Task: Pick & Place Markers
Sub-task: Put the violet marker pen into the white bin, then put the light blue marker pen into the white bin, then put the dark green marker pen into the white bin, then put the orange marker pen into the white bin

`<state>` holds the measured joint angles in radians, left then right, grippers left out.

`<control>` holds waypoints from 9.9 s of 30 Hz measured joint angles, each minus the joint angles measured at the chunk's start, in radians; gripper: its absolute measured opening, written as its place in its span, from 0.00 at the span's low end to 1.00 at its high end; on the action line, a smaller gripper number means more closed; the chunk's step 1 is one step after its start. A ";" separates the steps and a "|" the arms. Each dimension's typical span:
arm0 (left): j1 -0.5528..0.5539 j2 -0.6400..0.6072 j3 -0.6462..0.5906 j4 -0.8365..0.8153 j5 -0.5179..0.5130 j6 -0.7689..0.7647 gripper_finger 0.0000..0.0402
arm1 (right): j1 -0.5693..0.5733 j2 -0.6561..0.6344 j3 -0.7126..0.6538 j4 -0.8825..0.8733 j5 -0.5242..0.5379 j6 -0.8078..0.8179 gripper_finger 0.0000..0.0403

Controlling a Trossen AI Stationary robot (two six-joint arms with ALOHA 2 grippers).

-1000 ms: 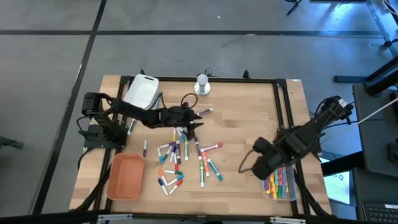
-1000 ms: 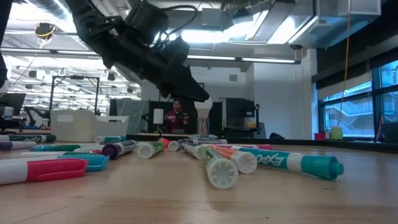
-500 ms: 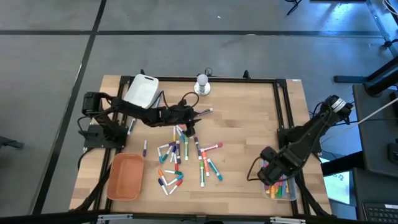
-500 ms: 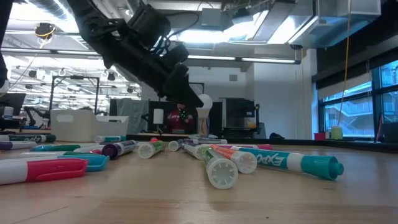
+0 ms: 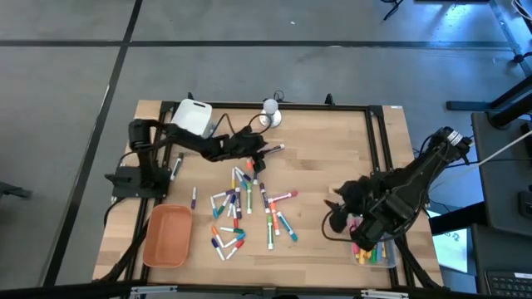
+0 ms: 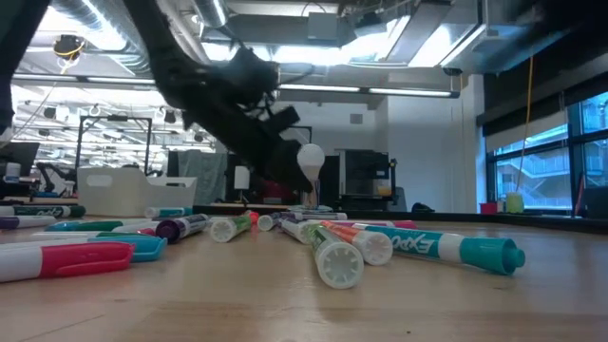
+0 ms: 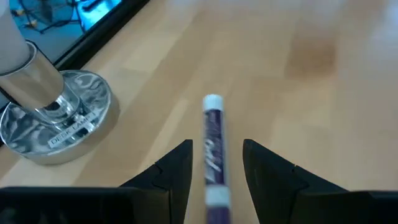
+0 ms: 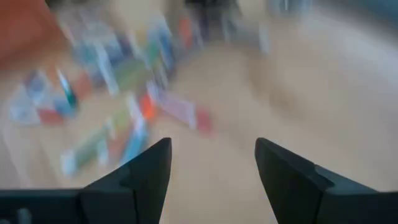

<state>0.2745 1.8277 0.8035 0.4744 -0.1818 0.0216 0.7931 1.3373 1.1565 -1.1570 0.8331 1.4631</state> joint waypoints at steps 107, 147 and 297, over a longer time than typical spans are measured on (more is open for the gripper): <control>0.238 -0.181 -0.069 -0.901 -0.297 -0.376 0.25 | -0.156 0.003 -0.639 1.410 0.314 -0.578 0.26; 0.453 -0.198 0.104 -1.392 -0.608 -0.325 0.29 | -0.134 0.003 -0.639 1.422 0.272 -0.581 0.26; -0.074 -0.192 0.082 -0.843 -0.112 0.437 0.38 | -0.125 0.003 -0.639 1.467 0.267 -0.746 0.26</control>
<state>0.2007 1.6356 0.8856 -0.3691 -0.2941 0.4583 0.6682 1.3403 0.5179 0.3101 1.0999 0.7167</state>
